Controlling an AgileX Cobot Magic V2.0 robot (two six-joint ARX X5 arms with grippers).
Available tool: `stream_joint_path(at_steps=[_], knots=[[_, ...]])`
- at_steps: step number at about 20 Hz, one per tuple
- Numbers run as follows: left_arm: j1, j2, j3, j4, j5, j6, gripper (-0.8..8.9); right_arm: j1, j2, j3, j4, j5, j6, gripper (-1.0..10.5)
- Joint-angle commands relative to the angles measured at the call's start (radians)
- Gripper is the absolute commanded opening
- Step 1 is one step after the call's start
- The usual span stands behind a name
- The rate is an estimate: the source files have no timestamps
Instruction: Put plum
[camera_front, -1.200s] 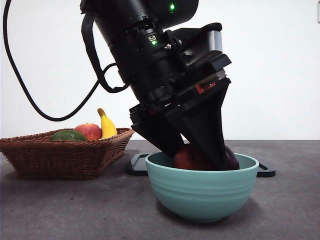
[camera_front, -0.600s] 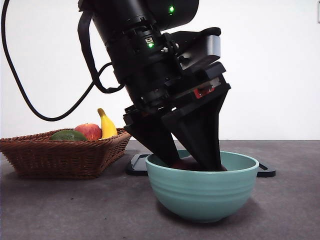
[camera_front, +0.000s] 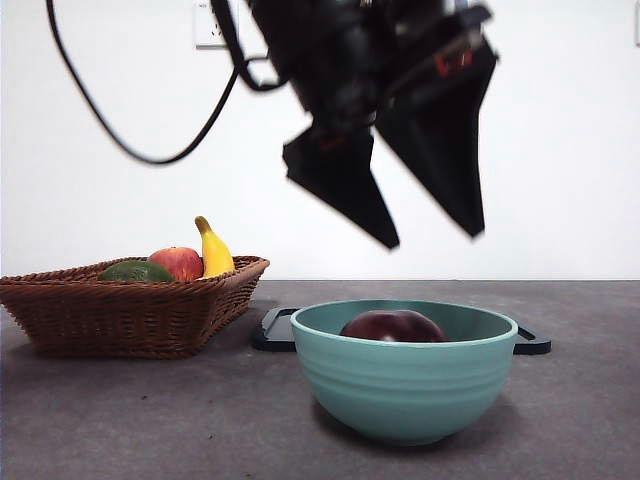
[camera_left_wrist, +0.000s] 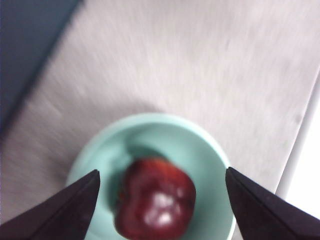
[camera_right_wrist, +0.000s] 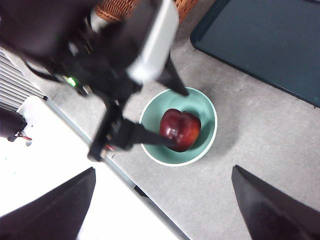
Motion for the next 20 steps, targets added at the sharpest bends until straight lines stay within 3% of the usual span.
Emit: stream_joint_path(at_steps=[1, 6, 13, 17, 20], knots=[[0.023, -0.032, 0.062, -0.014, 0.000, -0.024, 4.06, 0.005, 0.006, 0.020, 0.005, 0.001, 0.006, 4.3], [0.165, -0.240, 0.073, -0.009, 0.000, -0.074, 4.06, 0.005, 0.006, 0.020, 0.007, 0.005, -0.002, 4.3], [0.433, -0.605, -0.006, -0.164, 0.022, -0.076, 4.06, 0.005, 0.006, 0.020, 0.009, 0.029, -0.003, 4.3], [0.510, -0.816, -0.182, -0.214, 0.188, -0.088, 4.06, 0.005, 0.007, 0.020, 0.010, 0.031, -0.003, 4.3], [0.510, -0.904, -0.309, -0.289, 0.383, -0.076, 4.06, 0.005, 0.008, 0.020, 0.010, 0.031, -0.003, 4.3]])
